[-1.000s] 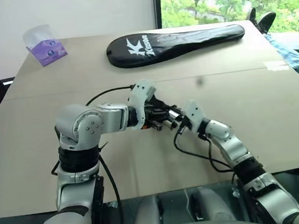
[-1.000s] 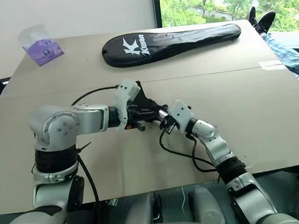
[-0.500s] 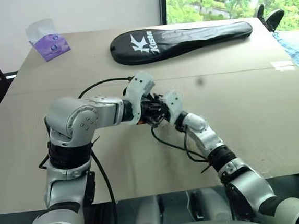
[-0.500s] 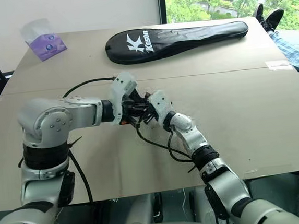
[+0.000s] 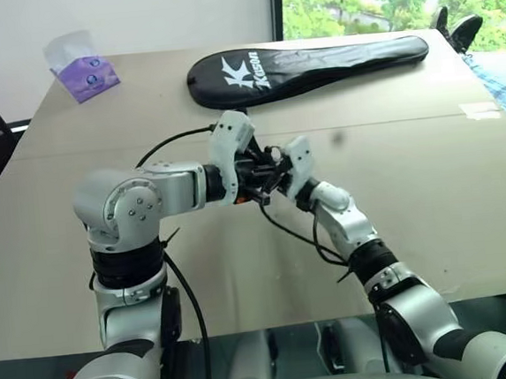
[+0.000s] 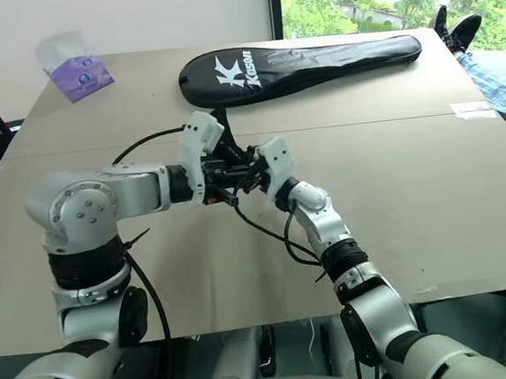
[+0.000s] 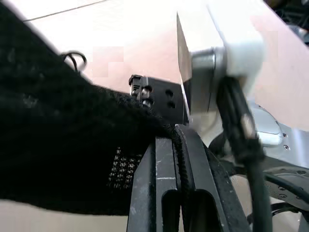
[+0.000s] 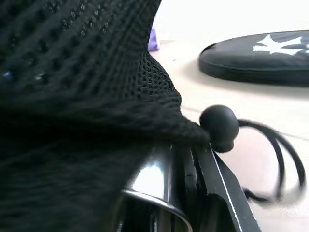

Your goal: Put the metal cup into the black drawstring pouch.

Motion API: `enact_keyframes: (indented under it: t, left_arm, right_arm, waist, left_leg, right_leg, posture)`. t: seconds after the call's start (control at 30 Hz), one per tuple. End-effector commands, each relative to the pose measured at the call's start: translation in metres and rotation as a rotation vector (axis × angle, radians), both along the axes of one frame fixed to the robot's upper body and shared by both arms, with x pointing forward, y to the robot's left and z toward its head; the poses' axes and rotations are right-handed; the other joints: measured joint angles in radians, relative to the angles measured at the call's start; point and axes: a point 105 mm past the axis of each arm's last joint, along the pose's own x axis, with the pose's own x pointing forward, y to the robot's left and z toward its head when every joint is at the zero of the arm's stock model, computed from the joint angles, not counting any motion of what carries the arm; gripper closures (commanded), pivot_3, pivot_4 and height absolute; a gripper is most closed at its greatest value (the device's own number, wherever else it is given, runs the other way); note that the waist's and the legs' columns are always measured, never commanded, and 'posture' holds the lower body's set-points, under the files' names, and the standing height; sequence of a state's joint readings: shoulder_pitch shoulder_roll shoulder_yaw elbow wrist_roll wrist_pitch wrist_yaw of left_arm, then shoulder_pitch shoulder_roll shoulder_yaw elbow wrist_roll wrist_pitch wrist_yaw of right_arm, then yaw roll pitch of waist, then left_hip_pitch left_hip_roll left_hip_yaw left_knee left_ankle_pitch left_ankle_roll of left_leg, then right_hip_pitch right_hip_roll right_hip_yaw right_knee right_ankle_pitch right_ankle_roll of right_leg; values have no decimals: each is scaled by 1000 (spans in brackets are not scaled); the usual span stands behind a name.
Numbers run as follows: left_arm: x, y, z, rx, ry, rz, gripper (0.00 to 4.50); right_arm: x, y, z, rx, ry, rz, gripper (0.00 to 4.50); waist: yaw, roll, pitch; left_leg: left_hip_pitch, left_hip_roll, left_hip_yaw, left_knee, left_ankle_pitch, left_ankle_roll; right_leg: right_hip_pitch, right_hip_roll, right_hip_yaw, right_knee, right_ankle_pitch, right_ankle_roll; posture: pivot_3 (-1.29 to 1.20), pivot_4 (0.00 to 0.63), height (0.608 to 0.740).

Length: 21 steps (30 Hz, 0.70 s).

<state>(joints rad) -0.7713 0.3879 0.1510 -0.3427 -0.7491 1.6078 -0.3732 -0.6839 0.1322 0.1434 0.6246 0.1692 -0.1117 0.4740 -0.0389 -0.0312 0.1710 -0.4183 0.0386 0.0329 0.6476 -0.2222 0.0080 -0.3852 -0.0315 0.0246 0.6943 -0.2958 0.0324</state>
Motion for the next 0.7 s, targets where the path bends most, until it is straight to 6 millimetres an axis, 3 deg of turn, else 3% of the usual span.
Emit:
enact_keyframes:
  t: [0.03,0.17,0.27,0.43,0.7]
  left_arm:
    - [-6,-6,7,-71,-7,-41,4500]
    - [1,10,4,-109,21,34,4500]
    - [2,22,-6,-107,60,74,4500]
    - [4,37,-20,-155,130,133,4500]
    - [3,52,-36,-189,202,175,4500]
  right_arm:
    - [-10,17,18,50,-29,40,4356]
    - [-17,10,10,19,1,74,4356]
    - [-17,0,13,80,58,68,3436]
    - [-15,-9,3,46,103,23,1105]
    - [-20,-19,-14,-74,130,16,1105]
  waist:
    - [-3,0,0]
    - [-3,0,0]
    - [-3,0,0]
    - [0,0,0]
    - [-2,0,0]
  left_leg:
    - [0,0,0,0,0,0]
    - [0,1,0,-1,0,0]
    - [0,1,0,-1,0,0]
    - [0,0,-1,-1,0,0]
    - [0,0,-1,-1,0,0]
  right_leg:
    - [0,0,0,0,0,0]
    - [0,1,0,0,0,0]
    - [0,0,0,0,0,0]
    - [0,0,0,0,0,0]
    - [0,0,0,0,0,0]
  posture:
    - [0,150,740]
    - [0,150,740]
    - [0,150,740]
    - [0,150,740]
    - [0,150,740]
